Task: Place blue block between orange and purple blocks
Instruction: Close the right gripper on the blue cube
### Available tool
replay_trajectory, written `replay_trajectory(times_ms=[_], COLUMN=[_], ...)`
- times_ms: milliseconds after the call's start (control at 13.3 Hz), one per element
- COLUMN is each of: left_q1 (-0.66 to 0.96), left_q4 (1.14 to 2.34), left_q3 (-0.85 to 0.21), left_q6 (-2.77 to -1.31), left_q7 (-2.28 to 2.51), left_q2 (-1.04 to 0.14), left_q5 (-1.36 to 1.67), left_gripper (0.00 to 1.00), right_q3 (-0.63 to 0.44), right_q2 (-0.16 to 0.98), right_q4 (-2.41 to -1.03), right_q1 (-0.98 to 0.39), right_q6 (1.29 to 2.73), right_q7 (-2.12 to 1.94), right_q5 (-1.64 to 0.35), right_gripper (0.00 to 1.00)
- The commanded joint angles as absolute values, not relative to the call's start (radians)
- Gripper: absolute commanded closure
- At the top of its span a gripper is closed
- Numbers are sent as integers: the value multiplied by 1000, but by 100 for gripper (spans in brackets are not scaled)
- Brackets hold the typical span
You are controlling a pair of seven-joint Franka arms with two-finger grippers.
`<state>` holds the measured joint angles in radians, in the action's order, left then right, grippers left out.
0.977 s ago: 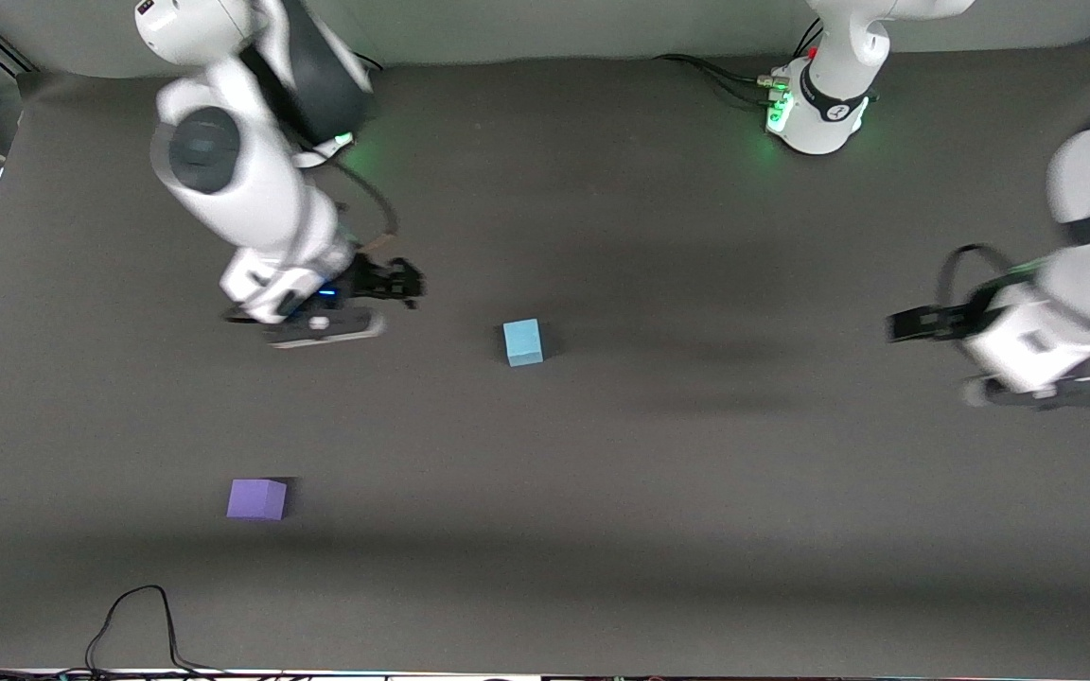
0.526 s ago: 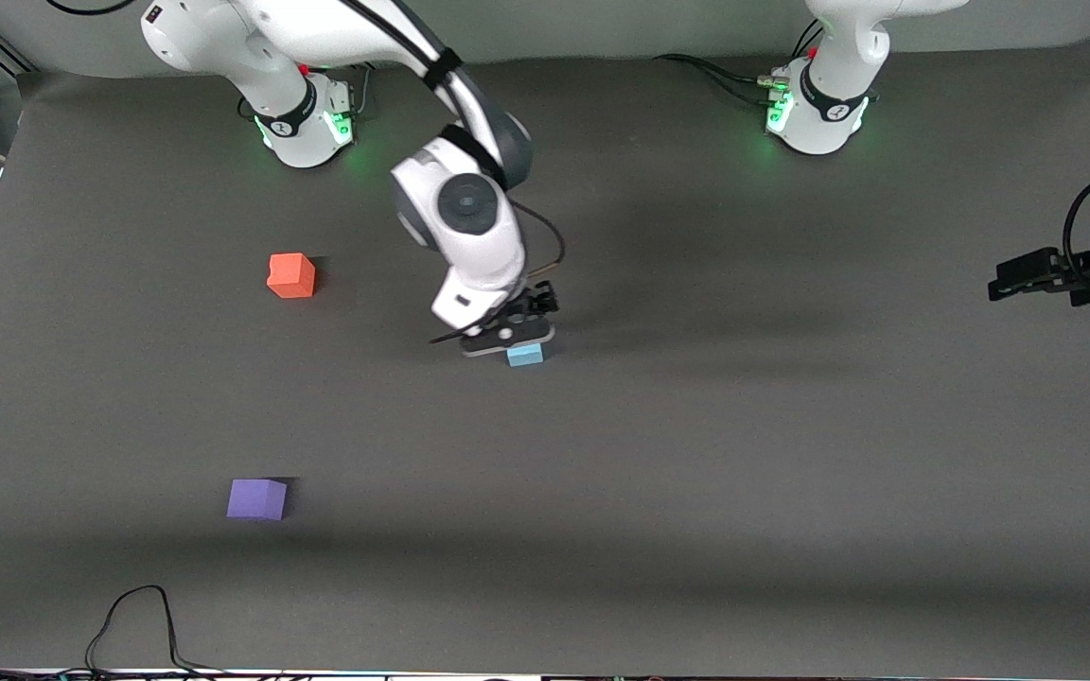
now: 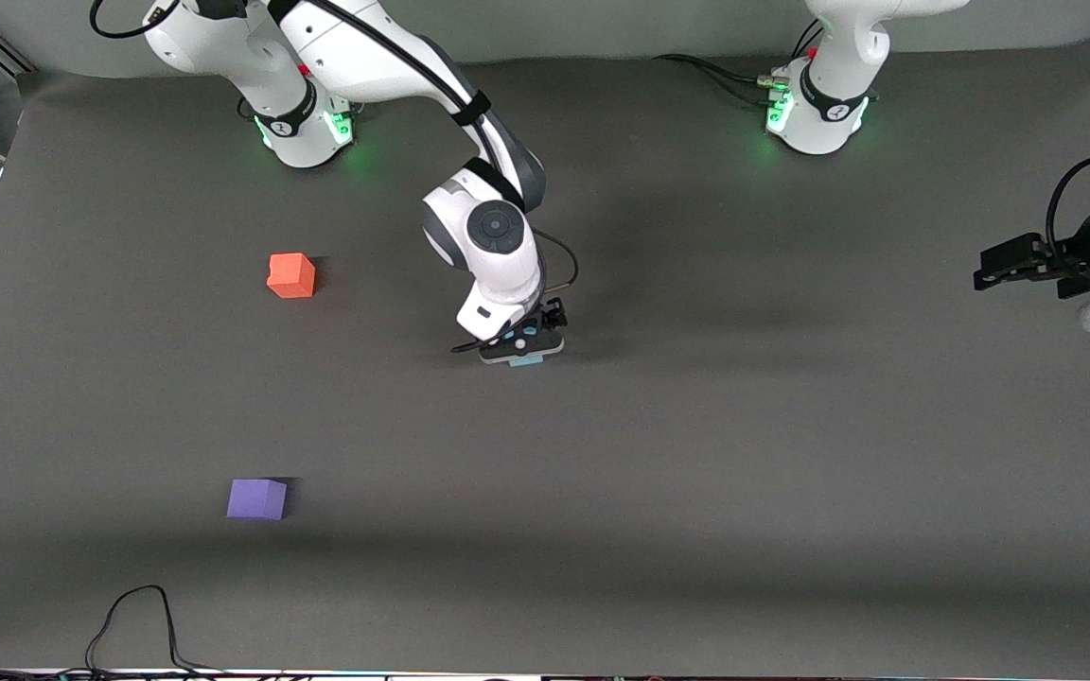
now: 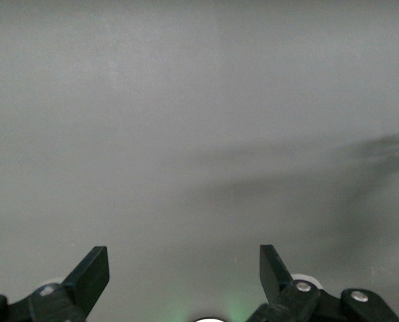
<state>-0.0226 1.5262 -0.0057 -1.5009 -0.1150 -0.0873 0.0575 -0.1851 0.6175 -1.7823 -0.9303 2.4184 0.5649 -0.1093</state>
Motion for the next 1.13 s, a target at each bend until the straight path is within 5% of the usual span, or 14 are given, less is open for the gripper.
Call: replay_trajectory(times_ms=[0,150,225,376,451,676,1052], left_q1=[-11,-9,-9,-5,1,9,3], left_q4=[1635,1680,1671,1649,1626,1586,1623], left_q3=[-2,-2,-2,-2,5,11,9], left_q6=[-1560,-1582,-1569,-1549,-1525,-1505,-1523], left_q7=[-94,-81,-83,-78,-74,-74,-74], left_q2=[7,35,32,25,14,-15,3], left_q5=[41,28,28,31,29,26,25], left_gripper=[0,0,0,0,0,0,0], right_q3=[-187,-187,-189,-189,-189,-213,-276], right_q2=[629,641,643,637,632,550,226], right_q4=[-1812,-1825,-1836,-1842,-1841,-1841,-1842], right_q1=[-934,-934,-934,-928,-927,-904,-720], right_q6=[2497,2525,2533,2534,2530,2414,2061], right_q7=[577,577,577,571,581,577,483], right_q5=[-109,-112,-112,-112,-120,-121,-121], right_gripper=[0,0,10,69,78,78,71])
